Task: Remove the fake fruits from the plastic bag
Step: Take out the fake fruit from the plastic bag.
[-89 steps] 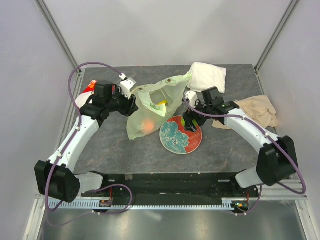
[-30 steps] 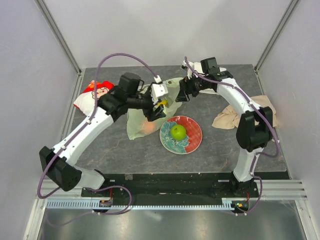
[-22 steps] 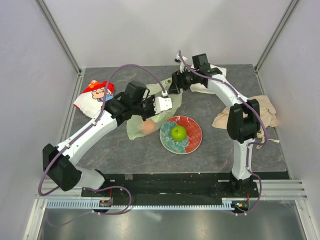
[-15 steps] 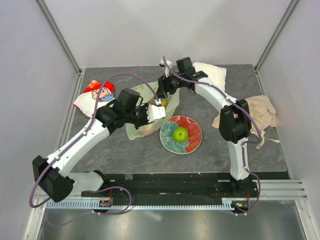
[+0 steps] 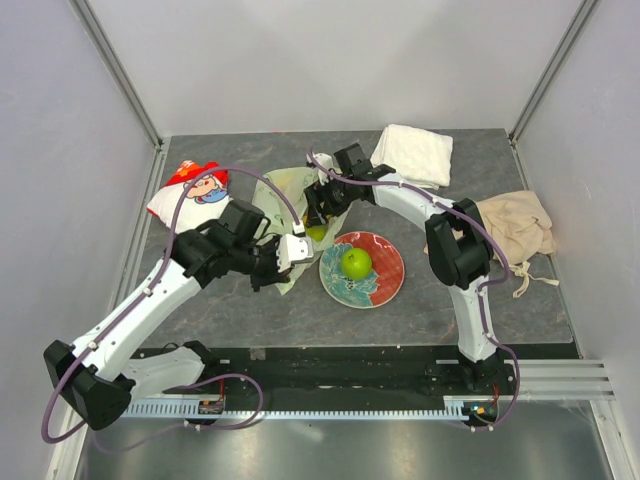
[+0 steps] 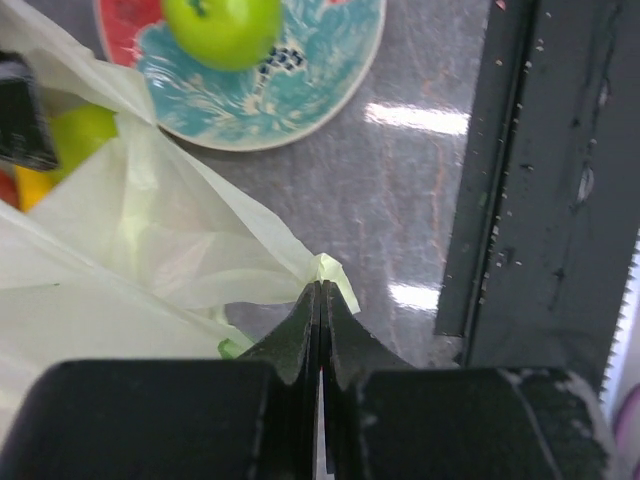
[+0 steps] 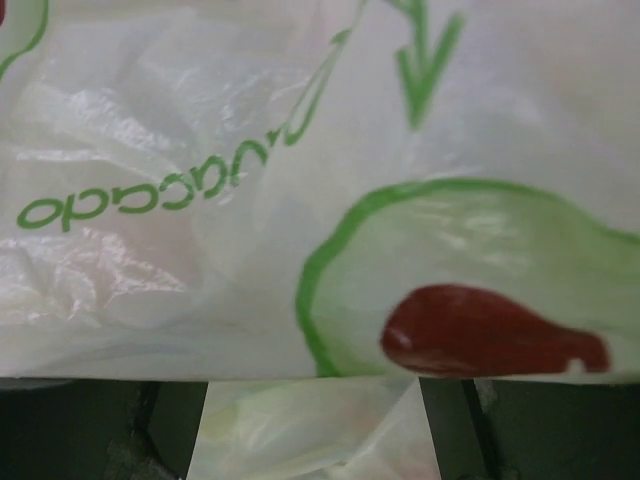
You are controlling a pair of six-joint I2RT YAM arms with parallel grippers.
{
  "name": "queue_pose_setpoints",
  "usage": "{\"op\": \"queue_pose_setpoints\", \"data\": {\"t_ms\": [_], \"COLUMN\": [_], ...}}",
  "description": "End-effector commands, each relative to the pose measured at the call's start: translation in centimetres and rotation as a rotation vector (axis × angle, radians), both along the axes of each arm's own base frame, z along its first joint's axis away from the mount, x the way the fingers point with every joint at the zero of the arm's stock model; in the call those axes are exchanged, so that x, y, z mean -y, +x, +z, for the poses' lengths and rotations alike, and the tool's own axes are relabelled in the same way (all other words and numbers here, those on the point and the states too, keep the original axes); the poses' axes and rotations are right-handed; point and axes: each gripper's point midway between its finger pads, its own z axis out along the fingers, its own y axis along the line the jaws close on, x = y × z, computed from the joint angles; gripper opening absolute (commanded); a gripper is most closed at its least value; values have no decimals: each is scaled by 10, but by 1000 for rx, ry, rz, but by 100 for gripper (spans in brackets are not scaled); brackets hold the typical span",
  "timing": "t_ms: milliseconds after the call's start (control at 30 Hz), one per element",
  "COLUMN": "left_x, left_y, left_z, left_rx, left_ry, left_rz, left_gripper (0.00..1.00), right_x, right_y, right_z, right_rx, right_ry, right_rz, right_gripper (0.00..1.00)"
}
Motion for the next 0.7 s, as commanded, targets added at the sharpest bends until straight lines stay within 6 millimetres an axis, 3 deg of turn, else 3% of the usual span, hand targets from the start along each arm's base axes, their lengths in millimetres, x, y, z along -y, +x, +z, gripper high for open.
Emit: {"op": "queue_pose_setpoints", "data": {"t_ms": [0,167,333,467,533,667], "left_x": [-2,0,-5,-15,-18,-24], "left_y": [-28,-21,-9,2,2,3], "left_z": [-11,-13,-19,-17,-13,-15], "left_rx": [-145,-124,-90,-46,-46,-47], "left_ry": [-13,-7,18,46,49,78], "left_rz": [-4,-3,30,74,88,96], "left_gripper": [2,2,2,2,2,2], "right_x": [4,8,1,-26,-40,-62], "right_y": [27,46,49,52,63,76], "right_z": [18,13,6,18,24,17], "right_rx": [122,175,185,216,233,219], "right_ry": [-24,-60,-40,85,113,143], "right_rz": [-83,-126,-96,-76,-120,-140], "right_gripper": [83,85,85,90,98,98]}}
